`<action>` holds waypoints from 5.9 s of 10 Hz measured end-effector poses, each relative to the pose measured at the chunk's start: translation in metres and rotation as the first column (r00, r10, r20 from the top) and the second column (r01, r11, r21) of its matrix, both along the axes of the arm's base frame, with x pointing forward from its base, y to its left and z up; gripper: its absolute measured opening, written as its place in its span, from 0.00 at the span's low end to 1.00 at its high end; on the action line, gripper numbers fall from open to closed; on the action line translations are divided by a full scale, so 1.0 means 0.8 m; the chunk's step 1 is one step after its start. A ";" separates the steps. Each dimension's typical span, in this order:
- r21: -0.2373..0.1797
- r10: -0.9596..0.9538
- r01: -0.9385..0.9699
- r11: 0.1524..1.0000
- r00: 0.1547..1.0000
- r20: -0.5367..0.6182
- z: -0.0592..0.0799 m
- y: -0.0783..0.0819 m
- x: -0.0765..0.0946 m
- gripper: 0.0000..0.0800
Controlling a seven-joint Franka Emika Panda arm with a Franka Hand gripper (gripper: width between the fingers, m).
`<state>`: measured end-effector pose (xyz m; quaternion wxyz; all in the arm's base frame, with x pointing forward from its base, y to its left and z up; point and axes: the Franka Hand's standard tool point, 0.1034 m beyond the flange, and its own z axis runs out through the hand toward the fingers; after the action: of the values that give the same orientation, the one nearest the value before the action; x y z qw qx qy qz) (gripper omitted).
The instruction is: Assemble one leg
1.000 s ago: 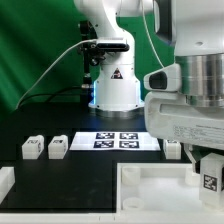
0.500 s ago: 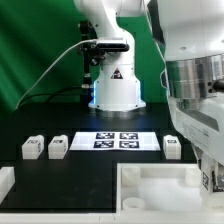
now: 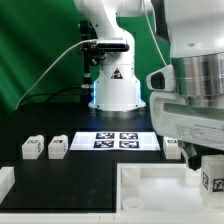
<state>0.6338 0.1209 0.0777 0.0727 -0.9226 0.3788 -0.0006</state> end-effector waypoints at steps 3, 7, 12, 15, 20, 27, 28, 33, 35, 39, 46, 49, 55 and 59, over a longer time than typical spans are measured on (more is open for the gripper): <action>-0.049 0.345 -0.343 0.938 0.938 0.031 -0.002 -0.006 0.000 0.81; -0.150 0.768 -0.757 0.637 0.640 0.030 0.003 -0.008 0.009 0.81; -0.124 0.547 -0.540 0.832 0.836 0.031 0.002 -0.008 0.009 0.36; -0.085 0.114 -0.111 0.990 0.993 0.030 0.000 -0.014 0.006 0.36; 0.031 -0.673 0.678 0.734 0.733 -0.095 -0.003 -0.015 -0.005 0.37; 0.028 -0.355 0.355 0.934 0.935 -0.026 0.001 -0.015 -0.010 0.79; 0.023 -0.221 0.221 0.975 0.975 -0.005 0.000 -0.012 -0.010 0.79; -0.073 0.381 -0.378 0.923 0.923 0.044 -0.005 -0.006 -0.008 0.81; -0.105 0.544 -0.539 0.836 0.839 0.024 -0.011 0.006 -0.005 0.81; -0.087 0.334 -0.332 0.939 0.942 0.012 -0.013 0.003 -0.006 0.37; 0.024 -0.692 0.700 0.714 0.710 -0.132 -0.016 0.002 -0.001 0.37; 0.023 -0.716 0.725 0.689 0.685 -0.136 -0.017 0.005 -0.001 0.37; 0.032 -0.093 0.093 0.995 0.996 -0.008 -0.022 -0.002 -0.006 0.81; -0.089 0.508 -0.502 0.860 0.860 0.050 -0.013 0.003 -0.004 0.81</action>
Offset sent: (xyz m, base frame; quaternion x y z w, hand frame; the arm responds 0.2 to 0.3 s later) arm 0.0107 -0.0051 -0.0019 -0.0748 0.0263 -0.5264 0.8466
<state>0.6309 0.1230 0.0673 0.0503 -0.9910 0.1207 -0.0284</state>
